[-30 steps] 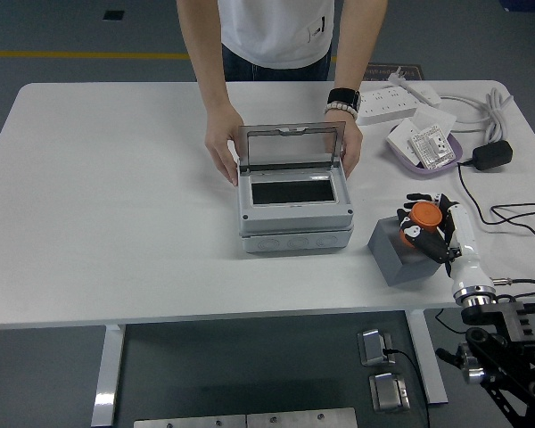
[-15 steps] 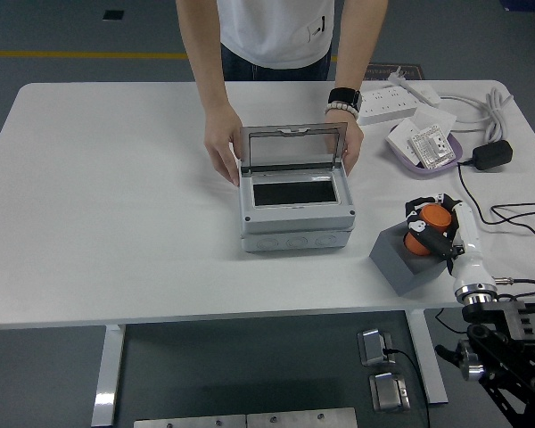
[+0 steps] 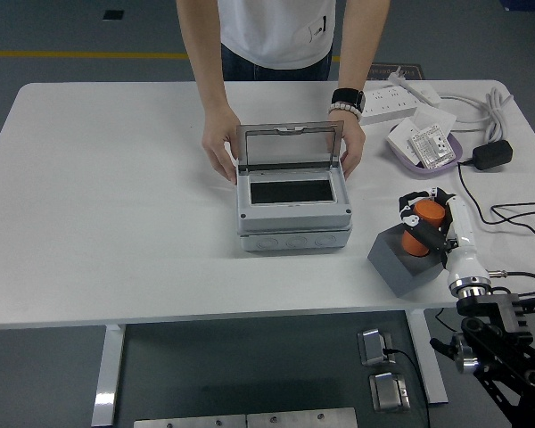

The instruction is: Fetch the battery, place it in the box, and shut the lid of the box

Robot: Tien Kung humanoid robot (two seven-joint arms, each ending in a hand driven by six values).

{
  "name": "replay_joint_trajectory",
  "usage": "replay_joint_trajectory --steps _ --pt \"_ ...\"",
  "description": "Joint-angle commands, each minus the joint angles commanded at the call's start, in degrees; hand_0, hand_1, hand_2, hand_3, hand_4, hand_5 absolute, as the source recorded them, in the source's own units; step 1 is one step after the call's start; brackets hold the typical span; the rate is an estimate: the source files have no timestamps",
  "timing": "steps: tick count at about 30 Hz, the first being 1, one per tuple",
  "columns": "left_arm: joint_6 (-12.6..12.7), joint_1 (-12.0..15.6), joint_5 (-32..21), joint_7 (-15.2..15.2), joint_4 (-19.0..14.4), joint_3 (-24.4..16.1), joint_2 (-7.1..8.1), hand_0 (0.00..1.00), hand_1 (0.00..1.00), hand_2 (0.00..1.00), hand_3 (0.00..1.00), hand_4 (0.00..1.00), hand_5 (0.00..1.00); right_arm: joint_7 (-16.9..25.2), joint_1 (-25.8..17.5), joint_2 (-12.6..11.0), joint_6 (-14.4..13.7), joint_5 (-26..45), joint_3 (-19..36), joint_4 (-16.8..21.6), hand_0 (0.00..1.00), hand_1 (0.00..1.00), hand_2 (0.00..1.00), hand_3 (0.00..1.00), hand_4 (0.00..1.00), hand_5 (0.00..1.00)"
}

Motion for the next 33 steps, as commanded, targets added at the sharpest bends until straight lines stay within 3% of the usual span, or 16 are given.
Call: replay_joint_trajectory --steps 17,33 --pt "0.13 -0.05 0.53 0.17 0.0 -0.39 -0.01 0.409 0.554 0.514 0.499 0.002 0.002 -2.39 3.27 -0.34 -1.04 -3.52 -0.5 0.74 0.154 0.195 0.23 0.217 0.002 0.002" --pt "0.11 -0.02 0.49 0.34 0.0 -0.15 0.09 0.408 0.554 0.514 0.497 0.002 0.002 -16.35 8.55 -3.05 0.01 -23.8 -0.65 2.9 0.081 0.189 0.243 0.242 0.002 0.002"
